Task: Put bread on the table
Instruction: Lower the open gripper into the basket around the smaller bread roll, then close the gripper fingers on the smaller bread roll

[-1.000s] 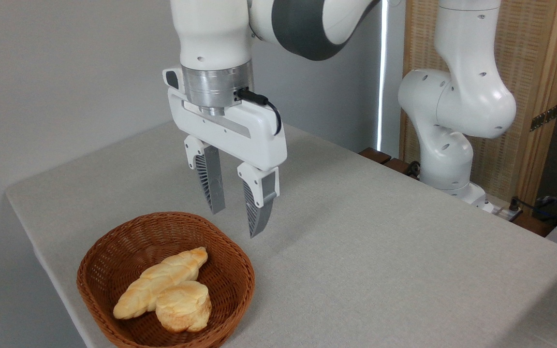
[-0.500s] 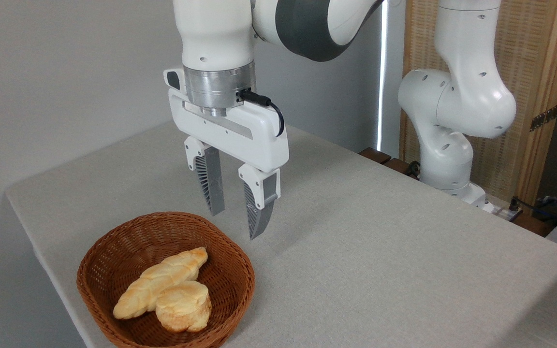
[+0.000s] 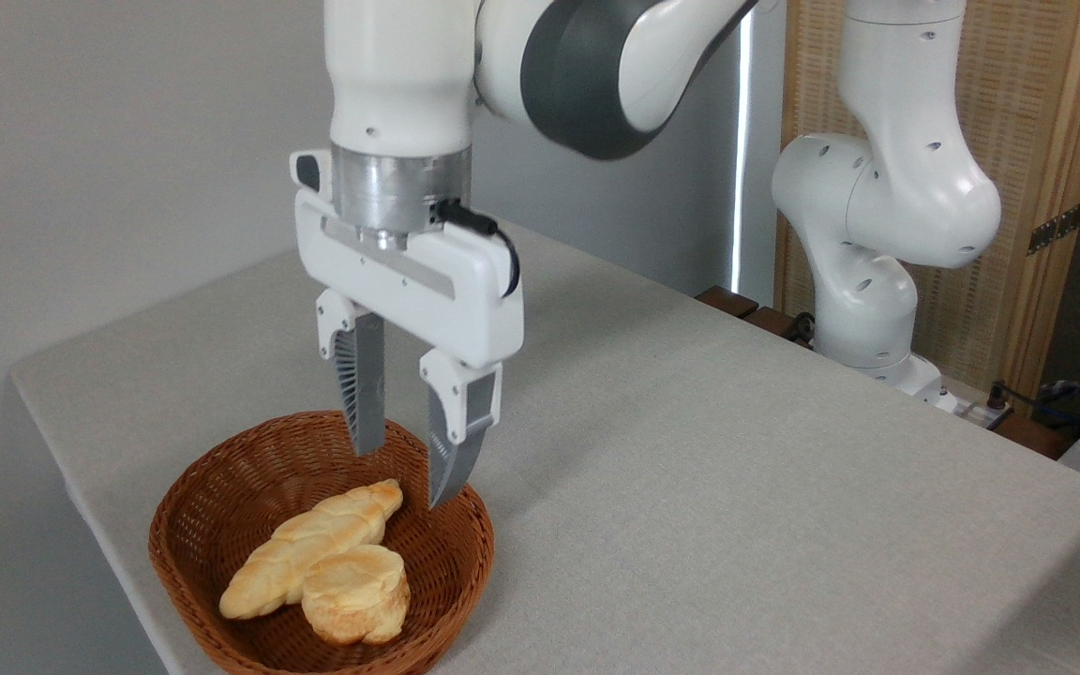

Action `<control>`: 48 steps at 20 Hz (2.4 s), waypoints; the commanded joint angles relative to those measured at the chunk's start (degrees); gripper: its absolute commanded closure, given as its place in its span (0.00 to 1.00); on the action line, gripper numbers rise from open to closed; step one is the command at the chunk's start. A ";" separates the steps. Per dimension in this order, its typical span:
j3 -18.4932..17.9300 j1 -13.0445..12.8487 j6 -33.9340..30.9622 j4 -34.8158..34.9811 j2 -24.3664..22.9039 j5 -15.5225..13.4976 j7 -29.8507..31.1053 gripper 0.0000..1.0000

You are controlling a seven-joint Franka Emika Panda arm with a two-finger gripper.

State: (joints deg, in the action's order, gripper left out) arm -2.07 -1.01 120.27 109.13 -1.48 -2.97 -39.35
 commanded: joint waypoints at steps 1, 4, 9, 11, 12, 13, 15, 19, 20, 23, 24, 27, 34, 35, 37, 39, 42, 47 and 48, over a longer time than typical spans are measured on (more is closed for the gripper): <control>-0.74 0.04 5.93 -0.23 2.18 -0.73 -1.60 0.00; -0.74 0.13 8.05 -0.23 3.15 -0.64 -1.69 0.00; -0.74 0.21 11.91 -0.23 5.78 -0.64 -1.69 0.00; -0.74 0.21 12.27 -0.23 6.31 -0.64 -1.69 0.00; -0.65 0.21 12.36 -0.23 6.75 -0.64 -1.69 0.00; -0.65 0.13 12.45 -0.23 7.02 -0.64 -1.69 0.00; -0.56 0.13 12.80 -0.23 7.72 -0.55 -1.69 0.00; -0.04 0.04 13.85 -0.15 8.78 -0.64 -1.52 0.00; 0.05 -0.13 13.85 -0.06 9.04 -0.64 -1.51 0.00; 0.23 -0.40 13.94 -0.06 9.92 -0.64 -1.51 0.00; 0.32 -0.49 13.94 -0.06 10.01 -0.64 -1.51 0.00; 1.02 -0.49 14.12 -0.06 10.88 -0.55 -1.51 0.00; 1.02 -0.49 15.35 -0.15 11.59 -0.38 -1.69 0.00; 1.02 -0.49 15.52 -0.06 11.59 -0.20 -1.78 0.00; 1.02 -0.49 15.88 -0.06 11.59 4.34 -1.69 0.00; 1.02 -0.49 15.70 -0.06 11.68 9.10 -1.17 0.09; 1.11 -0.49 15.70 -0.06 11.76 9.47 -1.16 0.35; 1.11 -0.49 15.61 -0.06 11.76 9.38 -0.99 0.36; 1.11 -0.49 15.61 -0.06 11.76 9.29 -0.99 0.36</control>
State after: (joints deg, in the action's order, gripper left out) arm -0.99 -1.60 134.70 109.13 10.00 5.40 -40.26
